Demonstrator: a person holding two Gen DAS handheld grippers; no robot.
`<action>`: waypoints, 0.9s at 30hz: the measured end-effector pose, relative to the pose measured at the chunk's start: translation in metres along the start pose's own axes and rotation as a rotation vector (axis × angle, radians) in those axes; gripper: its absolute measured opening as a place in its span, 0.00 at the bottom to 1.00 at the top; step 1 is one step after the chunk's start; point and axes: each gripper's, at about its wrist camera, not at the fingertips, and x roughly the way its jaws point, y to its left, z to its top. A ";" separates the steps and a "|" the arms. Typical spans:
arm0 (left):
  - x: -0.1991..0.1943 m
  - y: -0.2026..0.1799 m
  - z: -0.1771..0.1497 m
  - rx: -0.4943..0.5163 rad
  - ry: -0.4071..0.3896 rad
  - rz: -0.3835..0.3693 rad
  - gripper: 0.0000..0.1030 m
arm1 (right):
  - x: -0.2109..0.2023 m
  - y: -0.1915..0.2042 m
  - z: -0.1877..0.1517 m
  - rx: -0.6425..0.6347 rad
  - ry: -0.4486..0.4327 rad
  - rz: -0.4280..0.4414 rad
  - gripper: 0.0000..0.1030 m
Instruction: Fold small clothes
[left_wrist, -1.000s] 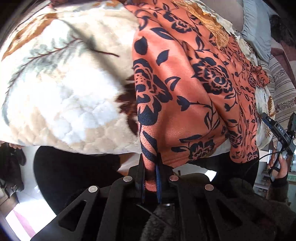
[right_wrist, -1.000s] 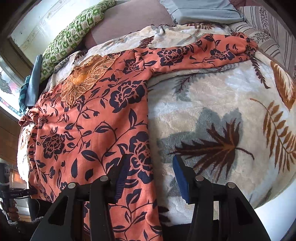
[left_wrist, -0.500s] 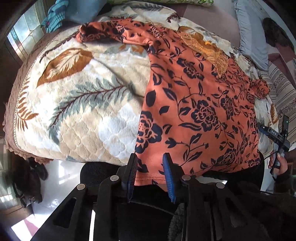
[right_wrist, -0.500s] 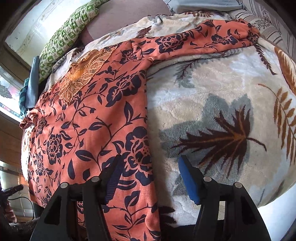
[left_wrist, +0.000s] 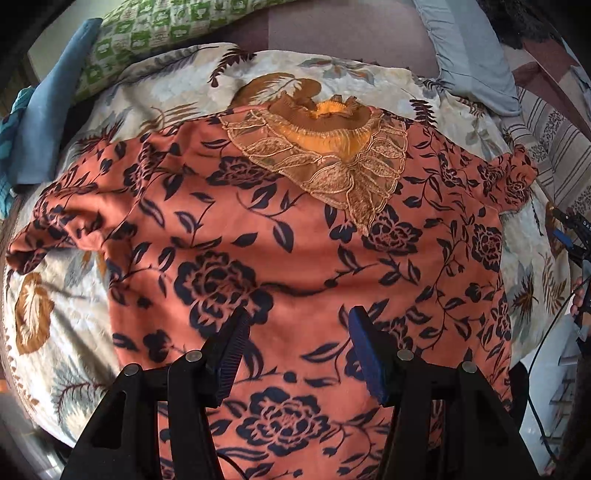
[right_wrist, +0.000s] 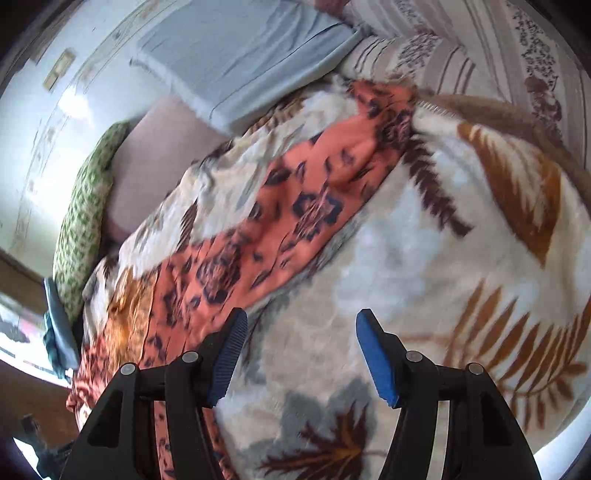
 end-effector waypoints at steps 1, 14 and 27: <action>0.009 -0.006 0.014 -0.007 -0.001 0.003 0.54 | -0.001 -0.009 0.017 0.015 -0.030 -0.018 0.61; 0.135 -0.027 0.084 -0.110 0.094 0.078 0.55 | 0.085 -0.124 0.145 0.365 -0.155 0.042 0.51; 0.135 -0.055 0.131 -0.157 0.025 0.007 0.56 | 0.043 -0.126 0.139 0.226 -0.288 -0.019 0.04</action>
